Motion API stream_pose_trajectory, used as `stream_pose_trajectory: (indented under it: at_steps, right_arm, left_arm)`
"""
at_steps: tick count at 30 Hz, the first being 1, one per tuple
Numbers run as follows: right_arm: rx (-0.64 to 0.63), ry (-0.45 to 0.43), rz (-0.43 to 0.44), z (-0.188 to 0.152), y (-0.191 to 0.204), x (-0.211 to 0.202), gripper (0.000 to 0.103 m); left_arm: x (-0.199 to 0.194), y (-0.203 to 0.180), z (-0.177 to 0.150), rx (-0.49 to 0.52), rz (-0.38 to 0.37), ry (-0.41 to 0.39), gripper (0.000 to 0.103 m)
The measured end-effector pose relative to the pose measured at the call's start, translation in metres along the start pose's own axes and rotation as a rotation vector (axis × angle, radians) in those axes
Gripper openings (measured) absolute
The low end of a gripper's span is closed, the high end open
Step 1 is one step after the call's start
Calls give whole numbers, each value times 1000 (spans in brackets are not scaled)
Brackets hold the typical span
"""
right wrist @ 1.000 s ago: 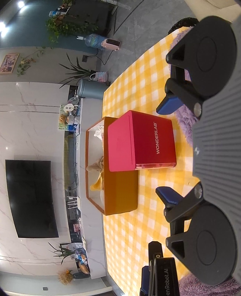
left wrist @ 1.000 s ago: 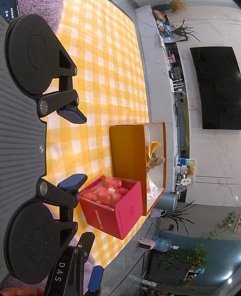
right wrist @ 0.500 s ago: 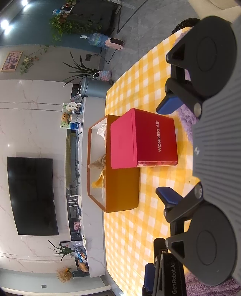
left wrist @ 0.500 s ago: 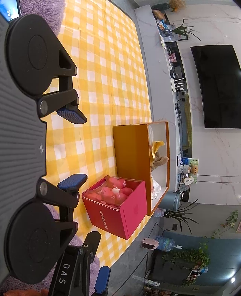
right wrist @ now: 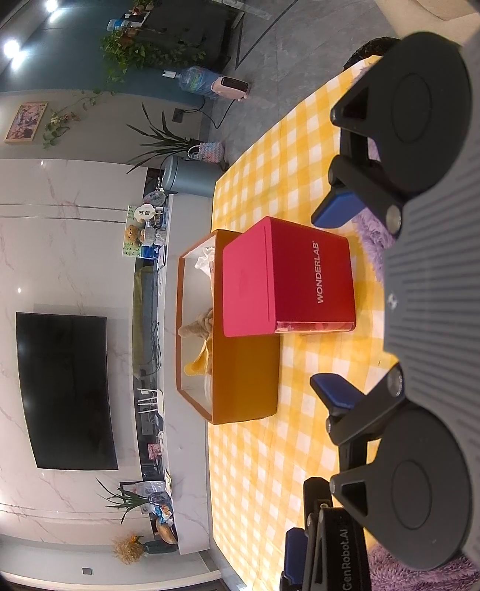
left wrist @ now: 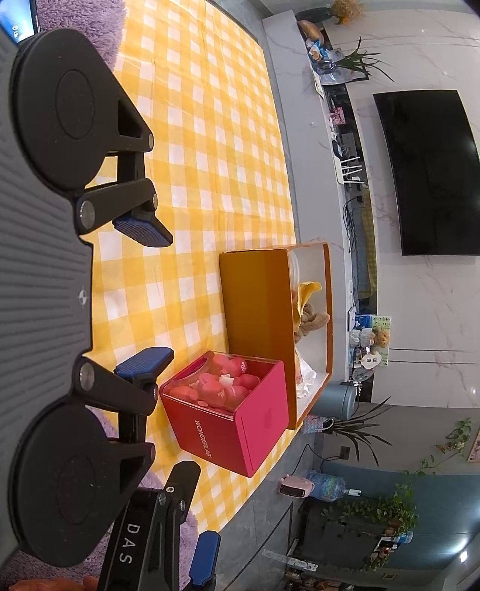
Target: Organize soft objects
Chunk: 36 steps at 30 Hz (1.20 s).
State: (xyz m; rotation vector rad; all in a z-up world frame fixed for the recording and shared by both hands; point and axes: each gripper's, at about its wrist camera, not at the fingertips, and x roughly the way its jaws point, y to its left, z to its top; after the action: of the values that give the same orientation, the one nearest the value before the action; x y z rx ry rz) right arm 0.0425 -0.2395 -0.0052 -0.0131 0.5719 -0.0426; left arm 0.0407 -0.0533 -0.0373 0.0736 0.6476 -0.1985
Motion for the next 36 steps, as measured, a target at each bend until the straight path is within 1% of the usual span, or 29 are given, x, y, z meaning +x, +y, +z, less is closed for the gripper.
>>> stream_pose_trajectory:
  at_steps: [30, 36]
  right_arm:
    - [-9, 6, 3, -1, 1, 1, 85]
    - [-9, 10, 3, -1, 1, 2, 87]
  left_arm:
    - [-2, 0, 2, 13, -8, -8, 73]
    - [-2, 2, 2, 13, -7, -7, 73]
